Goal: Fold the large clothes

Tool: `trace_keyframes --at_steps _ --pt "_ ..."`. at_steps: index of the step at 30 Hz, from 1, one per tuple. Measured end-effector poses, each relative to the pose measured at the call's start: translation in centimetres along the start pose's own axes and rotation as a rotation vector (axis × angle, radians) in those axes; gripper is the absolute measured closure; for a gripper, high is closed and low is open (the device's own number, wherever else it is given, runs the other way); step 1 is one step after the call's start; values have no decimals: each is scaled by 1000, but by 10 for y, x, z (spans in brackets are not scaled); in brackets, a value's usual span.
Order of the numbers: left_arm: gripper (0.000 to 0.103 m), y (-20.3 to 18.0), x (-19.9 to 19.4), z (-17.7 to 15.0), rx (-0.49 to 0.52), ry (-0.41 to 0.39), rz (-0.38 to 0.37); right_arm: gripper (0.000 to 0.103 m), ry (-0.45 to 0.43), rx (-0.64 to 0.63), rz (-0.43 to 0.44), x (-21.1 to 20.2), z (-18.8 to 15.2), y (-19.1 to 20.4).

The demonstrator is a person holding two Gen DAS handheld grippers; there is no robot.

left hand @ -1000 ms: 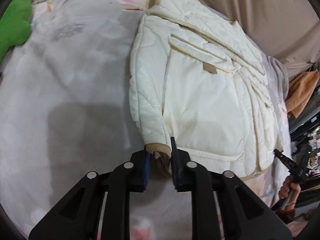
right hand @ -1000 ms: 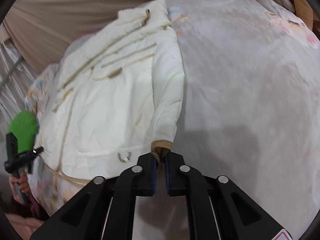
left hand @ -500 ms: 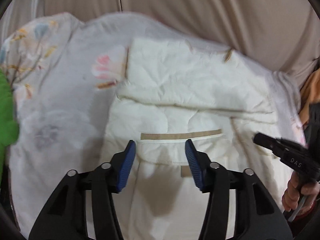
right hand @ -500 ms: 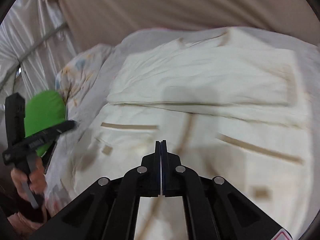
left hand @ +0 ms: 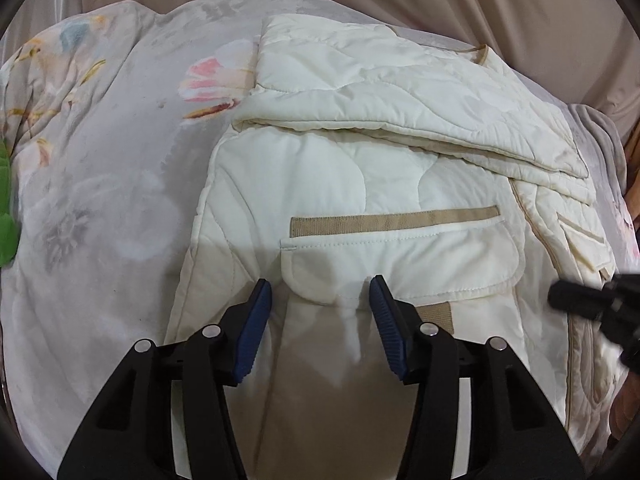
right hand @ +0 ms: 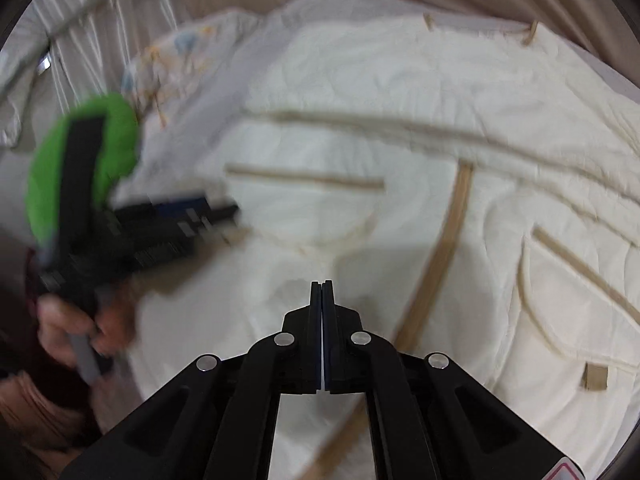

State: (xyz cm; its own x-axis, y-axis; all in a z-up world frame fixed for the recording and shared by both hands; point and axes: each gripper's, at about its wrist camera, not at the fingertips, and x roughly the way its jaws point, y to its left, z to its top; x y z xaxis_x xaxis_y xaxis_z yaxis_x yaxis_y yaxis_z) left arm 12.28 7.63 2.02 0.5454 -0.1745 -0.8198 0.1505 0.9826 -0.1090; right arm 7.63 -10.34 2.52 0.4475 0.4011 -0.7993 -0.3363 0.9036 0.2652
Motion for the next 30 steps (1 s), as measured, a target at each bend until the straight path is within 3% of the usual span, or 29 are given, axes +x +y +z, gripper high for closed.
trace_keyframes --at_steps 3,6,8,12,14,17,18,20,21,23,25,26,28,30 --pt "53 -4 -1 -4 2 -8 18 103 -71 29 25 18 30 9" --pt "51 1 -3 -7 1 -6 15 103 71 21 -16 75 34 16" --pt "51 3 -8 -10 5 -11 10 103 39 -42 -36 67 19 19" --pt "51 10 -21 -24 20 -30 5 103 93 -34 -66 18 -31 1" --pt "51 21 -31 -31 -9 -29 -16 103 54 -3 -124 -15 -66 -22" --pt "48 37 -50 -45 -50 -18 -28 103 -47 154 -208 -83 -120 -72" --pt "46 44 -59 -53 -69 -9 -40 89 -99 228 -270 -116 -142 -92" --pt "12 58 -71 -66 -104 11 10 73 -185 346 -396 -160 -174 -115" --pt "12 68 -78 -76 -139 7 41 63 -225 414 -435 -182 -193 -129" --pt "12 79 -79 -86 -193 32 26 55 -258 505 -409 -205 -219 -152" --pt "12 89 -70 -97 -270 85 -54 50 -262 580 -336 -205 -235 -165" --pt "12 91 -68 -101 -291 82 -59 49 -257 610 -291 -200 -238 -170" --pt "12 85 -70 -103 -268 63 -36 49 -233 666 -192 -181 -243 -176" --pt "21 77 -72 -102 -256 56 -65 49 -222 677 -143 -165 -240 -174"
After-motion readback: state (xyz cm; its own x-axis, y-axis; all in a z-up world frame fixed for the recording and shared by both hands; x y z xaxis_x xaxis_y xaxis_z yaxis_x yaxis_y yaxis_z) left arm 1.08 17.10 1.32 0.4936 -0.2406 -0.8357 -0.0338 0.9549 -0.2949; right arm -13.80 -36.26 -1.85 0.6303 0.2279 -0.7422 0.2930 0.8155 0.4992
